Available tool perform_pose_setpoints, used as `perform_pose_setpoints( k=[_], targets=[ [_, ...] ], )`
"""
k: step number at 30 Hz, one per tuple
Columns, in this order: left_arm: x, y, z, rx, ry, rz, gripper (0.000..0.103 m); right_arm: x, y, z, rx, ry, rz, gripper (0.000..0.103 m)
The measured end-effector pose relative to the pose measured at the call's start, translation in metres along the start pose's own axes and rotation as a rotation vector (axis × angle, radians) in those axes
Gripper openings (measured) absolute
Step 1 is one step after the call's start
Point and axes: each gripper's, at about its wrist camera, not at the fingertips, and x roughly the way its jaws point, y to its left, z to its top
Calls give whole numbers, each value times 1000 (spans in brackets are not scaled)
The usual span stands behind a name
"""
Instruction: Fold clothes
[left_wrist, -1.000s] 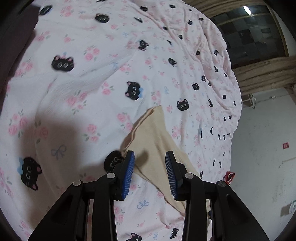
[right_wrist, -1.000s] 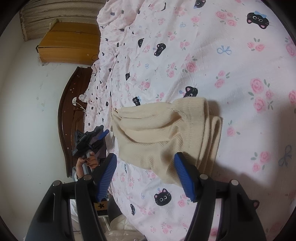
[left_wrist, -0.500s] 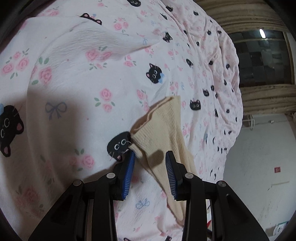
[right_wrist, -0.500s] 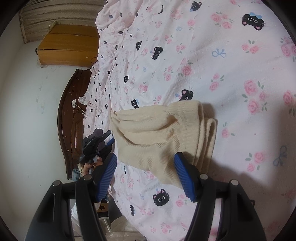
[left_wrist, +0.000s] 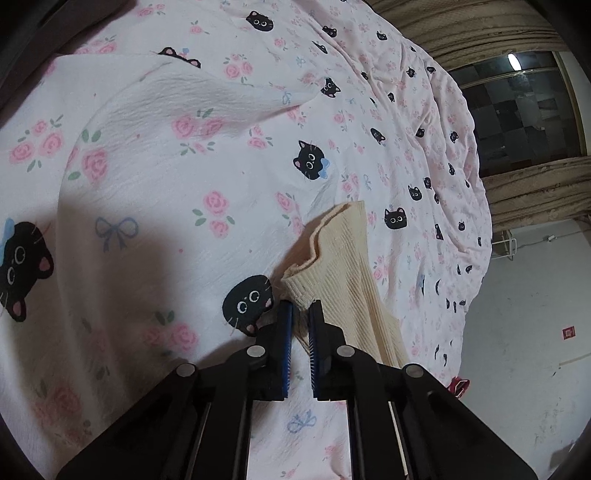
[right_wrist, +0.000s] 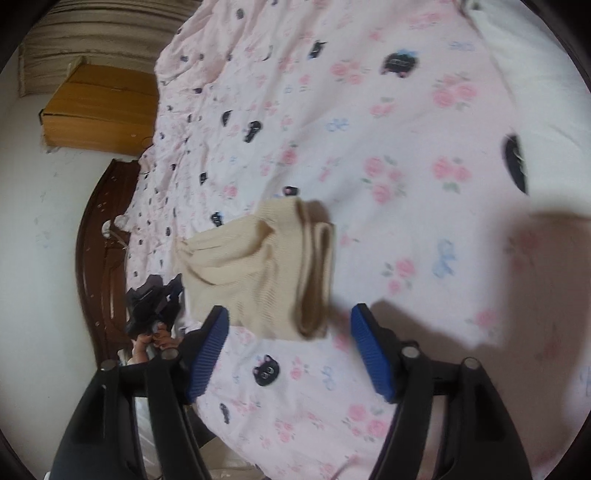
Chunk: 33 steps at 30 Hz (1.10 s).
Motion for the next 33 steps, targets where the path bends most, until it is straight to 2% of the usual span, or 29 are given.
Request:
perform_pose_setpoints(
  k=[4,10,15,23,28,33],
  targets=[
    [1,3,2,-7,-1,-23,5,3,-15,-13,62,0,10,76],
    [2,9,2,-39,-2,-64,4,13,-30,-28,151,-36,76,76],
    [2,13,3,-60,1,-87,4,19,-30,-30,172,-45,143,76],
    [-3,12,4,-76,-14,-99,4,27,-25,-33,196,-63,153,76],
    [-7,9,3,-70,-18,-110,4,29,-28,-38,276,-73,175,79],
    [-11,7,5,-68,-24,-121,4,37,-29,-43,350,-98,146,79]
  ],
)
